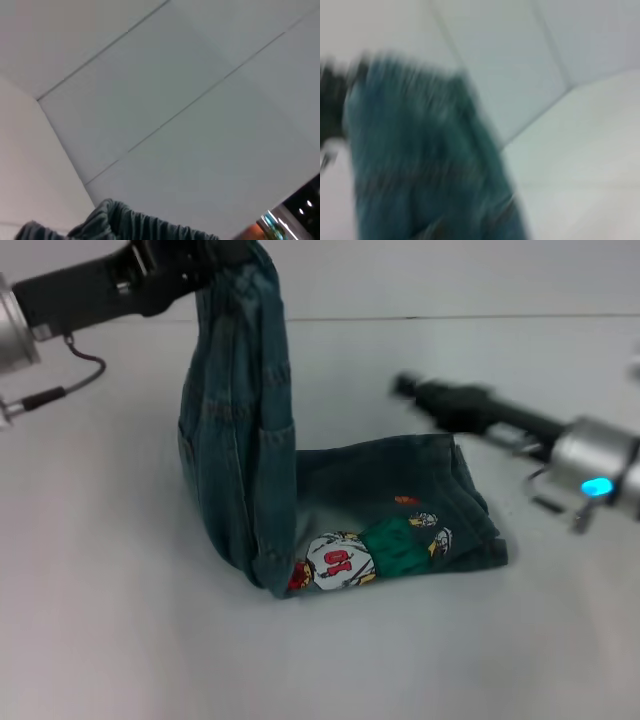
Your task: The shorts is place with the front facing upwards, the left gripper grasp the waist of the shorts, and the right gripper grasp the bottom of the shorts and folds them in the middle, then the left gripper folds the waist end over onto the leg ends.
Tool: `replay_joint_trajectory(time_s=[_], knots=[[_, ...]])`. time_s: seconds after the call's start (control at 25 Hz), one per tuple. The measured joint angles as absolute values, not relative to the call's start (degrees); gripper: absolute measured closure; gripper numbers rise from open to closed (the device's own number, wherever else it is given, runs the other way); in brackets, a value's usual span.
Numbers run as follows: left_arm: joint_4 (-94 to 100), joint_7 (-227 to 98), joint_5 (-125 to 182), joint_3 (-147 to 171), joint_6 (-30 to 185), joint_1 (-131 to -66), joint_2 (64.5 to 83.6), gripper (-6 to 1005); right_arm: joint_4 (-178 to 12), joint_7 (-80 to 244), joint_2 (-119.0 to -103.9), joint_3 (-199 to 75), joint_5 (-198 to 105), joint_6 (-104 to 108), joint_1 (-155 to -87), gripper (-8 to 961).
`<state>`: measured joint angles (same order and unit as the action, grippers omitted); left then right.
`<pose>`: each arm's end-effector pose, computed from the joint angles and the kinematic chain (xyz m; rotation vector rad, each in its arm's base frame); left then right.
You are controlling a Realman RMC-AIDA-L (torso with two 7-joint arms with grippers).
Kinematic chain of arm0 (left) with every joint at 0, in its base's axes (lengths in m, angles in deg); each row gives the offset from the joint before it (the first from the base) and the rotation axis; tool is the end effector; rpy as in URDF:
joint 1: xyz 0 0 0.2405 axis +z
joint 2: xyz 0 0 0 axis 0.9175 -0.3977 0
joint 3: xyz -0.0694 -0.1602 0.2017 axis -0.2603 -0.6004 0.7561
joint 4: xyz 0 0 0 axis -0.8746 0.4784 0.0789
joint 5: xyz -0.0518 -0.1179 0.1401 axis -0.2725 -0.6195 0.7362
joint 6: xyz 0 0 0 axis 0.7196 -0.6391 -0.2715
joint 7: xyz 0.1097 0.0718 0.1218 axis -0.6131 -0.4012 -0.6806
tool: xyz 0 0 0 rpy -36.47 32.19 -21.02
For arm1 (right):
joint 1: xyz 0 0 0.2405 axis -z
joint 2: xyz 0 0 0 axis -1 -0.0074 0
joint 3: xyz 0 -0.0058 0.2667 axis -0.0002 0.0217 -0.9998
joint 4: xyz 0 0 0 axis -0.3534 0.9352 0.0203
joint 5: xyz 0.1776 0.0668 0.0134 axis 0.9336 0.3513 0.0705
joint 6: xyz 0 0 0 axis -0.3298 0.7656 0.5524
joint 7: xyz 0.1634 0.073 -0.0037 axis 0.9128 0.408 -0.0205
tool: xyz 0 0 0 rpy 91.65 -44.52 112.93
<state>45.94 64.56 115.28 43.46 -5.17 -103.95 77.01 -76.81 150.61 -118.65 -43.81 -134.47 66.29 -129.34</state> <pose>-0.1628 0.3884 0.0312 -2.3858 -1.4632 -1.3034 0.2183 0.3802 -0.0743 -2.3157 0.9956 1.0564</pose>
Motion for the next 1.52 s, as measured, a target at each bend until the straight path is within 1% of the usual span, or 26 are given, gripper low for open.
replay_joint_trajectory(time_s=[0.12,0.2,0.4,0.52,0.64,0.84,1.12,1.36,1.52], knots=[[44.51,62.97,115.22,46.18,-5.19,-104.38,77.32,905,-72.75,151.19,-118.51,-46.09,-128.0,69.8,-125.7,953],[44.14,61.87,115.33,47.91,-4.73,-104.75,77.93,899,-71.42,150.84,-118.42,-47.06,-121.84,71.54,-123.54,953],[43.87,57.67,115.43,52.58,-2.71,-106.12,80.5,884,-70.48,150.18,-118.37,-47.62,-108.0,73.12,-119.63,953],[42.86,54.8,115.5,58.36,1.32,-106.8,82.18,875,-70.45,150.07,-118.35,-47.65,-105.29,73.41,-118.59,953],[38.59,51.76,115.05,64.79,8.58,-108.15,83.1,867,-70.86,149.17,-118.34,-48.0,-104.79,73.49,-118.29,953],[30.44,50.47,114.75,73.94,15.41,-113.4,83.4,852,-72.34,147.97,-118.45,-48.49,-104.72,73.05,-118.23,953],[29.61,50.55,114.75,78.81,20.7,-114.0,83.67,831,-73.29,148.26,-118.51,-48.86,-104.84,73.55,-118.19,954],[30.8,49.88,112.98,78.49,19.82,-112.33,83.63,572,-74.07,147.91,-118.56,-47.69,-105.11,73.45,-118.54,954],[34.92,44.79,106.6,75.99,14.82,-107.33,83.29,416,-73.25,149.26,-118.34,-45.41,-105.15,73.68,-118.63,953]])
